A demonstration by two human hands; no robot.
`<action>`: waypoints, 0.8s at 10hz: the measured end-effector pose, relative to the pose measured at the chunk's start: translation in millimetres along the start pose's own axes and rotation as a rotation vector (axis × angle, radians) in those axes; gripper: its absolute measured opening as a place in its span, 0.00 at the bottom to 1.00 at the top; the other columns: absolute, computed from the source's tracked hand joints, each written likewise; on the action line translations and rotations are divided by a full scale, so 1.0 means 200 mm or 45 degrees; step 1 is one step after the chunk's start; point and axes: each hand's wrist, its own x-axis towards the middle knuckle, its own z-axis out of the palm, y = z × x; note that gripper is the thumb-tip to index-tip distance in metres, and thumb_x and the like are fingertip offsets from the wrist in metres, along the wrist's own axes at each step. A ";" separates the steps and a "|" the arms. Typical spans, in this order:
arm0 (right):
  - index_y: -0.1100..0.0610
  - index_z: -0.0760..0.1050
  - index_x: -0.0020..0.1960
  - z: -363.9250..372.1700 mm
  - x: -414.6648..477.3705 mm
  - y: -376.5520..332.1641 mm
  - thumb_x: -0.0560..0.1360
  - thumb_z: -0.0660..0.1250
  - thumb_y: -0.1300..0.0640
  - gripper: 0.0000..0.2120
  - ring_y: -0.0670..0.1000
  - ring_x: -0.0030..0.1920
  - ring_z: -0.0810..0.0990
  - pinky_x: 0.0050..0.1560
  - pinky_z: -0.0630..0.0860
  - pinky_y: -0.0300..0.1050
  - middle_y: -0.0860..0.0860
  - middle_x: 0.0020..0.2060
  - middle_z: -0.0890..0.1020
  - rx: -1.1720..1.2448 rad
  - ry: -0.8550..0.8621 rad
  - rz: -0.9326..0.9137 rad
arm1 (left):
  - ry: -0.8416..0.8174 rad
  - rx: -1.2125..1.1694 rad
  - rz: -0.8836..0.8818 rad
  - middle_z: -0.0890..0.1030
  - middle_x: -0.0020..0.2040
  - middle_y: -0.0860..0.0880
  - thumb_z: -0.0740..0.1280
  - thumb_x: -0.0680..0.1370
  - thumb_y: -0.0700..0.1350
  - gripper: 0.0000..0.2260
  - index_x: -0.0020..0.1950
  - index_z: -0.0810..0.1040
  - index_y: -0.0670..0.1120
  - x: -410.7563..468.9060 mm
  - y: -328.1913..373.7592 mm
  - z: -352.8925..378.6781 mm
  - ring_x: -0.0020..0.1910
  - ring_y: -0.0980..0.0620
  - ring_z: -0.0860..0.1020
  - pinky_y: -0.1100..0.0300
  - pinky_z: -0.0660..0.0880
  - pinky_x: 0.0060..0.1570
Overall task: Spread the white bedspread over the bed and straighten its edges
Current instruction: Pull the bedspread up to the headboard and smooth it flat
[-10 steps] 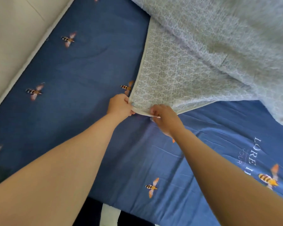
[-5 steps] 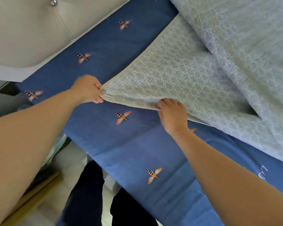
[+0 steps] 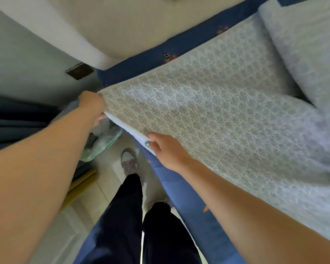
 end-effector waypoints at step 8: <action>0.57 0.74 0.59 -0.55 0.83 -0.24 0.79 0.60 0.53 0.12 0.54 0.47 0.80 0.44 0.76 0.45 0.55 0.54 0.79 -0.237 0.482 0.388 | -0.325 0.330 0.528 0.63 0.27 0.47 0.66 0.74 0.60 0.22 0.30 0.61 0.48 0.31 0.10 -0.16 0.26 0.49 0.64 0.57 0.58 0.31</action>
